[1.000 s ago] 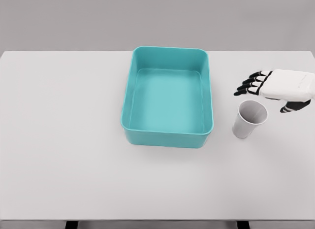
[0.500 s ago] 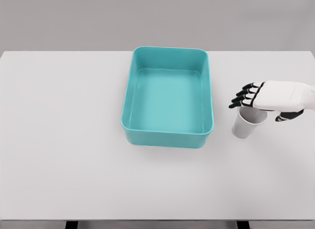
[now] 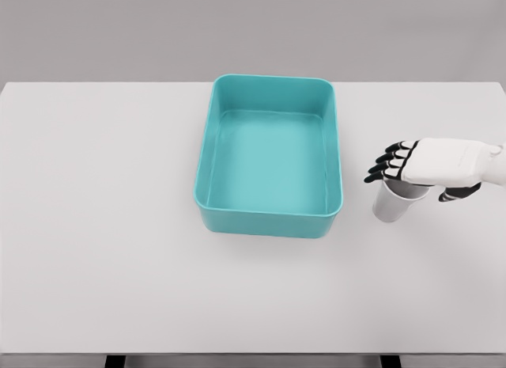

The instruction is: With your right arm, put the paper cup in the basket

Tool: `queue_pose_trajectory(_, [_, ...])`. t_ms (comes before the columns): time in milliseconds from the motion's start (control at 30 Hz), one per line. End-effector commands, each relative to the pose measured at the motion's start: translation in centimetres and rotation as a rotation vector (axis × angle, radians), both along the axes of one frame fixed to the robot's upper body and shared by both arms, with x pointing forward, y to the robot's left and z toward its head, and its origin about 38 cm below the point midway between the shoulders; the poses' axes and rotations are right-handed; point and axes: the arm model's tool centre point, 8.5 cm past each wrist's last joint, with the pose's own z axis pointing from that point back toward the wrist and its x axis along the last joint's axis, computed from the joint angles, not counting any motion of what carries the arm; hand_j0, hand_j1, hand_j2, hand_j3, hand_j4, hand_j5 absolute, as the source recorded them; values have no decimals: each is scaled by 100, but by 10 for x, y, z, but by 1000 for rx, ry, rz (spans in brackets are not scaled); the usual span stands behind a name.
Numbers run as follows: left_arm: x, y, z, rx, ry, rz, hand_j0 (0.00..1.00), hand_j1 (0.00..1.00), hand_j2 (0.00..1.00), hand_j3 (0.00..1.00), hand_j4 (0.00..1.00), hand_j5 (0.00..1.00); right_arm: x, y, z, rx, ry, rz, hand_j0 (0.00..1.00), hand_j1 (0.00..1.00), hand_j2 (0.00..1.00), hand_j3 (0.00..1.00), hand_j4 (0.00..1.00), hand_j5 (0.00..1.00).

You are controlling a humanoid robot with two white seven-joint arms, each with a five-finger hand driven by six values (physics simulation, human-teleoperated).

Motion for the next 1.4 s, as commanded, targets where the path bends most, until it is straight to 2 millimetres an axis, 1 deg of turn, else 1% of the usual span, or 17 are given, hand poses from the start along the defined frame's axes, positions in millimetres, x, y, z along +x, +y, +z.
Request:
queue_pose_trajectory(0, [0,0,0,0,1,0,100,100,100,100,100,100,0,-1,0,-3,-1,-4,100,100,100,100,100,100])
queue_pose_trajectory(333, [0,0,0,0,1,0,100,100,100,100,100,100,2,3,-2,-8,-9,6,100,100,100,100,100,100])
queue_pose_trajectory(567, [0,0,0,0,1,0,100,100,100,100,100,100,2,4,-9,-36,-8,12,100,100,100,100,100,100])
queue_pose_trajectory(1200, [0,0,0,0,1,0,100,100,100,100,100,100,5,4,-9,-48,-21,8,100,100,100,100,100,100])
queue_pose_trajectory(1367, [0,0,0,0,1,0,100,100,100,100,100,100,5,4,-8,-52,-25,8,97,97,97,97,97,97])
